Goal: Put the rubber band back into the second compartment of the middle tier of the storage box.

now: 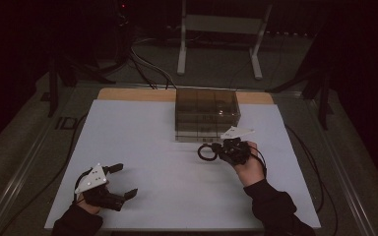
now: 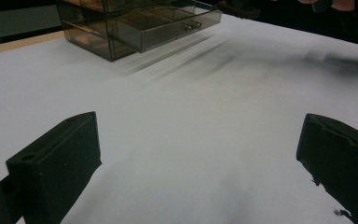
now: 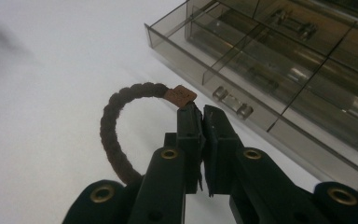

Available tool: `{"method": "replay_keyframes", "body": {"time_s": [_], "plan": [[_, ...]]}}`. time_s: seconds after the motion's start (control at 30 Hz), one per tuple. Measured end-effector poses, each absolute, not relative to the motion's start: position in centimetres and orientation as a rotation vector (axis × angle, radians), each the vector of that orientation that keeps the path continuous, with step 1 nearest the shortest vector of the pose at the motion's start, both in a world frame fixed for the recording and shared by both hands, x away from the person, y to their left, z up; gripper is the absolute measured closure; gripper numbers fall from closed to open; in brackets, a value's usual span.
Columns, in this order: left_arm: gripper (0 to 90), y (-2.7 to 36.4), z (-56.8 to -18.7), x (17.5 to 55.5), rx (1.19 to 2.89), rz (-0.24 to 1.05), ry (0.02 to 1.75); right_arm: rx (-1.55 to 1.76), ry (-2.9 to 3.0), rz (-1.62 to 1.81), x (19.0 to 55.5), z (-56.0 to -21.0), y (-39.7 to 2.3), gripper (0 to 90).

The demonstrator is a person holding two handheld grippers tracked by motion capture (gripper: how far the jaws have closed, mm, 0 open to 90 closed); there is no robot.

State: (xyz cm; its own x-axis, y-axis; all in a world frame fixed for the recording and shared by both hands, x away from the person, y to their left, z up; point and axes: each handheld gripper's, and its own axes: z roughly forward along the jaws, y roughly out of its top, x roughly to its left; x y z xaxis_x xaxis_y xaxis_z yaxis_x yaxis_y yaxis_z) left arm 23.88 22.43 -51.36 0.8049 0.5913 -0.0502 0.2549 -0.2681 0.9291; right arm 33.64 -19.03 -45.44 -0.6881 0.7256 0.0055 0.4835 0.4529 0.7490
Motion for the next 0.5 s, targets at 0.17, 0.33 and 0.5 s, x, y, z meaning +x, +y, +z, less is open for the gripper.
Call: {"method": "replay_keyframes", "body": {"time_s": [0.17,0.33,0.5], "plan": [[0.4,22.5,-51.3,23.9,1.854,0.368,0.646,1.026,2.387,1.085,33.9,-45.0,-18.9,85.7],[0.4,22.5,-51.3,23.9,1.853,0.366,0.646,1.022,2.375,1.091,34.1,-44.4,-18.8,85.7],[0.4,22.5,-51.3,23.9,1.851,0.365,0.649,1.020,2.360,1.098,34.5,-43.9,-18.8,85.7]]}}
